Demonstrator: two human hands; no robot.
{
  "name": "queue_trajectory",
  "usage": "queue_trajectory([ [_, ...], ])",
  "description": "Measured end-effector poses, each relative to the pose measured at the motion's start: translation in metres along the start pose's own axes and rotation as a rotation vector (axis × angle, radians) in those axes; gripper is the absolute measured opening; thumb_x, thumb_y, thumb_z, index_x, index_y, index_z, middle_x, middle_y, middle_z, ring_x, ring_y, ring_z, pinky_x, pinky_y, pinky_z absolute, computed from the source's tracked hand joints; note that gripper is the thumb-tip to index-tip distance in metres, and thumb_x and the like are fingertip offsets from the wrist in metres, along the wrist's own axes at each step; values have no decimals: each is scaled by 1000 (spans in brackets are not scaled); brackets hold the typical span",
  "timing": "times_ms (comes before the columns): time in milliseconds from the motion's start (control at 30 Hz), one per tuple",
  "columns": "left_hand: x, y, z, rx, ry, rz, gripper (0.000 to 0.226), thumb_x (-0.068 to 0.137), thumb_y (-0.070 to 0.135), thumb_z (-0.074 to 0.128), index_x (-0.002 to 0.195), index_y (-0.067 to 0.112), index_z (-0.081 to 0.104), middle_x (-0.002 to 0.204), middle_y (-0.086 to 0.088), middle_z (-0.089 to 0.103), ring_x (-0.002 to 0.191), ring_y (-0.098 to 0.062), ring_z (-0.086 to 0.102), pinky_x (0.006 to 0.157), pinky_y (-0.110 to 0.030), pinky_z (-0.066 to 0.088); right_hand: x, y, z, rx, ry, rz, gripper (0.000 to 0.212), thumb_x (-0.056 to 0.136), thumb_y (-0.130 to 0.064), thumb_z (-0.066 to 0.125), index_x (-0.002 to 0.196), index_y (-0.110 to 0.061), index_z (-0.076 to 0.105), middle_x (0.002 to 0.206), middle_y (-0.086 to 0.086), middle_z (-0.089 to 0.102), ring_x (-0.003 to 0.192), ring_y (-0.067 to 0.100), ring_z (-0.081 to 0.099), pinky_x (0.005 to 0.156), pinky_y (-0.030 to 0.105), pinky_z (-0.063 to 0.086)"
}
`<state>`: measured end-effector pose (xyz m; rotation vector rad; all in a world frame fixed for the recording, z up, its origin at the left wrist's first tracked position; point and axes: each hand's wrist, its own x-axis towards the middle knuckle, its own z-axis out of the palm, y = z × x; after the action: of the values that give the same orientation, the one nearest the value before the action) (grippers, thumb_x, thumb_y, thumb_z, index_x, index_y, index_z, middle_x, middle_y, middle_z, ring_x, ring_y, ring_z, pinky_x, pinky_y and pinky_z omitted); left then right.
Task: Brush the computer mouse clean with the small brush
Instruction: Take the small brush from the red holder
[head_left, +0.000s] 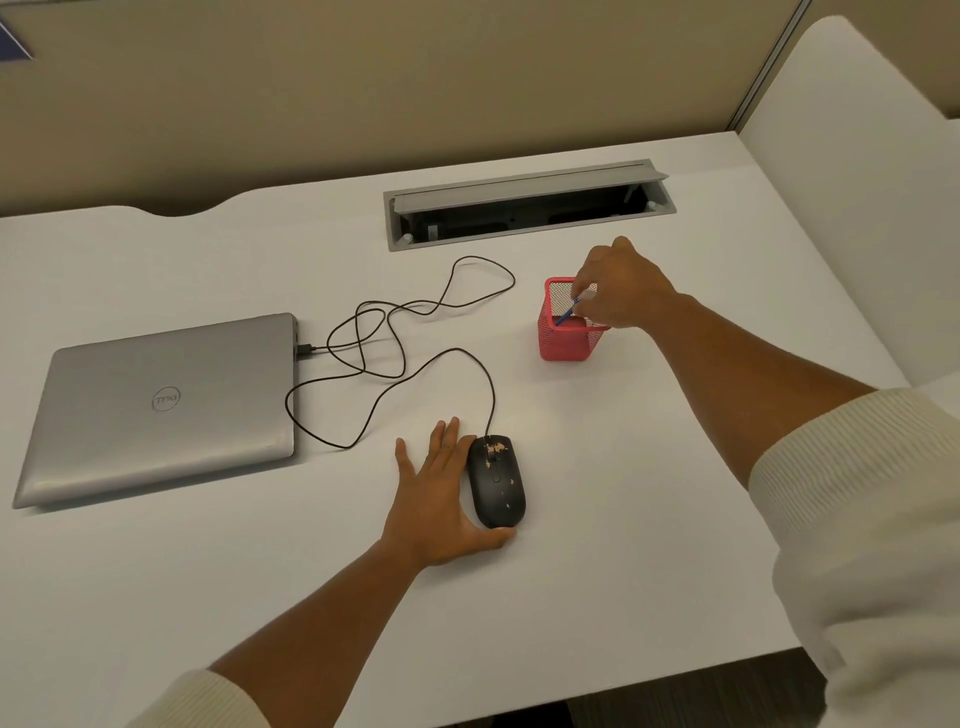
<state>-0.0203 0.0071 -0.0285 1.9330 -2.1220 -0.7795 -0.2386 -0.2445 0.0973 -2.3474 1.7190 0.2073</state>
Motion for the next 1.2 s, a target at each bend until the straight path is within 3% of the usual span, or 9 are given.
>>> queue_trajectory([
  [67,0,2,-1,-5,11,5,126,58,94,59,156,26,19,170,1,1,154,-11,-14,120,-60,-13,-3,2,-3,87,6,-10,27,90,-23,68,116,-17,72,127,7,61,121,25,47,90,39,49],
  [167,0,5,-5,-12,26,13,126,58,95,58,156,25,19,170,0,2,154,-11,-14,120,-60,-13,-7,6,-5,354,74,46,17,88,-13,66,104,-10,72,115,10,69,100,21,57,72,32,47],
  [267,0,7,-8,5,28,24,128,58,97,54,157,25,16,170,1,0,154,-11,-15,120,-58,-17,-13,8,-6,549,165,83,13,89,-14,68,100,-9,71,108,10,72,95,19,60,67,26,44],
  [467,-4,18,-13,30,41,27,125,57,100,51,155,30,14,169,2,-1,154,-12,-15,119,-56,-19,-18,8,-9,725,398,138,31,95,-28,66,123,-16,65,118,6,68,92,14,58,60,9,39],
  [567,-8,25,-14,30,48,29,125,58,98,54,155,29,16,170,2,0,154,-12,-15,120,-58,-17,-23,8,-11,816,448,92,38,97,-24,63,135,-19,57,126,10,65,93,14,59,66,11,45],
  [833,-21,40,-13,66,85,13,128,56,99,52,156,27,17,169,1,-1,153,-12,-16,118,-55,-20,-47,-11,-11,962,371,104,37,98,-20,62,128,-15,41,125,13,59,102,30,68,80,38,62],
  [933,-27,41,-14,74,78,8,128,56,99,52,156,28,17,169,1,-2,154,-13,-15,118,-55,-21,-59,-21,-5,974,321,110,37,94,-25,68,120,-14,44,108,5,64,96,23,66,75,33,60],
  [1067,-41,38,-16,81,97,18,127,56,98,53,155,27,19,169,1,-1,154,-12,-14,119,-55,-19,-79,-33,7,971,317,62,18,87,-22,75,94,-19,58,85,-6,63,80,12,62,66,21,51],
  [1200,-56,31,-17,78,92,30,127,56,100,52,155,29,16,169,2,-2,150,-6,-20,118,-54,-21,-101,-48,21,919,258,45,11,87,-17,76,92,-18,67,85,-7,62,76,10,59,68,16,49],
])
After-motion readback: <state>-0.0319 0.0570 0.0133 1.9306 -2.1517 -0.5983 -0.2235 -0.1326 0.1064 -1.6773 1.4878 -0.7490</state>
